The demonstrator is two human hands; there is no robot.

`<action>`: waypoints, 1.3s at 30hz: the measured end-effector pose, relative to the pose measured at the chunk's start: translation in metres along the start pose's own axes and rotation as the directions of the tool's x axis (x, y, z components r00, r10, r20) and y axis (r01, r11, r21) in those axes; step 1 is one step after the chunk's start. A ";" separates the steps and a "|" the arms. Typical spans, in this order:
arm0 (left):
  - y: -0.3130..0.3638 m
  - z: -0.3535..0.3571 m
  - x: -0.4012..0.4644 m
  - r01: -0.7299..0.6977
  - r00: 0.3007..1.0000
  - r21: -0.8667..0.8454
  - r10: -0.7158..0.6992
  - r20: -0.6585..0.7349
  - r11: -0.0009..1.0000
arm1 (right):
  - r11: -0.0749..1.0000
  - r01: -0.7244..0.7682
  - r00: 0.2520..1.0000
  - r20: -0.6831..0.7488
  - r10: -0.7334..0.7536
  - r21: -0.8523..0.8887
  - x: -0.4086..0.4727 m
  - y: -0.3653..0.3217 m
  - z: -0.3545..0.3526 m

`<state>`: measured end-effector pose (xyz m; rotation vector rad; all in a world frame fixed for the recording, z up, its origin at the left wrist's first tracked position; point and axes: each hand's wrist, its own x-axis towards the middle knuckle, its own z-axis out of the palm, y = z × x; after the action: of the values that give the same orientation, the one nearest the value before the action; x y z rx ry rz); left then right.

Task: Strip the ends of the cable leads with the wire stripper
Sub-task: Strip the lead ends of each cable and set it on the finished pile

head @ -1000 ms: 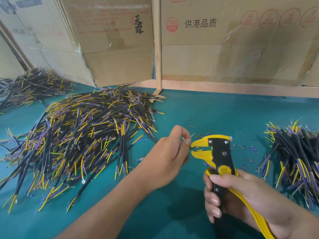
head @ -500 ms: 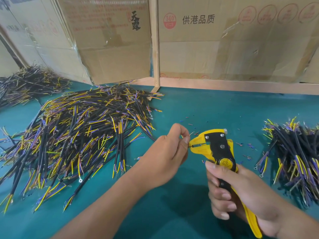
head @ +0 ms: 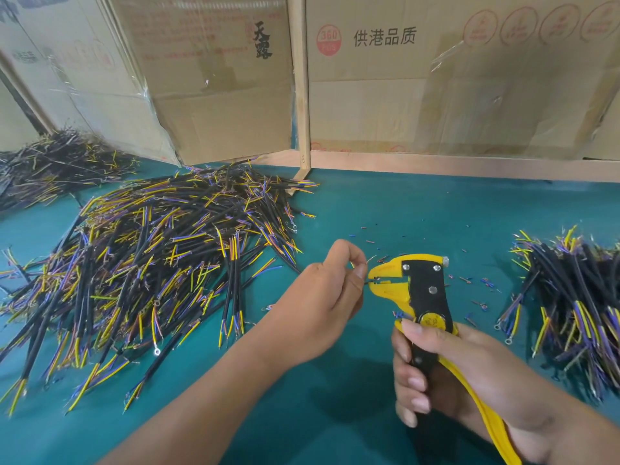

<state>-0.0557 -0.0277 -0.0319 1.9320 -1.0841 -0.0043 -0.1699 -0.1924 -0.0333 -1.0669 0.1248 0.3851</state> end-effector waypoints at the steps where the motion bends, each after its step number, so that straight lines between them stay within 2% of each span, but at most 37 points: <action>1: 0.000 0.000 0.000 0.002 1.000 -0.004 -0.002 0.001 1.000 | 1.000 0.001 1.000 0.002 -0.001 -0.003 0.000 0.000 0.000; 15: 0.000 0.000 0.000 -0.002 1.000 -0.008 0.002 0.010 1.000 | 0.999 -0.023 1.000 -0.003 0.023 -0.049 -0.003 0.000 0.001; 22: -0.001 0.000 -0.001 -0.018 1.000 0.004 0.018 0.025 1.000 | 0.991 0.007 0.990 -0.139 -0.026 -0.135 -0.006 -0.003 0.001; 30: -0.006 -0.001 0.001 -0.020 0.999 0.088 0.017 0.027 0.996 | 0.982 -0.009 0.983 -0.183 -0.026 -0.187 -0.007 -0.007 -0.002; 33: -0.014 -0.010 0.004 0.044 0.999 0.153 -0.040 -0.029 0.987 | 0.989 0.028 0.979 -0.196 -0.057 -0.147 -0.010 -0.016 -0.008; 36: -0.021 -0.022 0.007 0.119 0.990 0.127 -0.108 -0.091 0.985 | 0.988 0.099 0.965 -0.231 -0.124 -0.119 -0.012 -0.027 -0.016; 39: -0.017 -0.019 0.007 0.083 0.996 0.134 -0.078 -0.041 0.987 | 0.989 0.125 0.972 -0.192 -0.138 -0.077 -0.010 -0.027 -0.020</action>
<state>-0.0321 -0.0151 -0.0297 2.0892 -1.0039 0.0607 -0.1675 -0.2242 -0.0176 -1.1690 0.2176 0.1638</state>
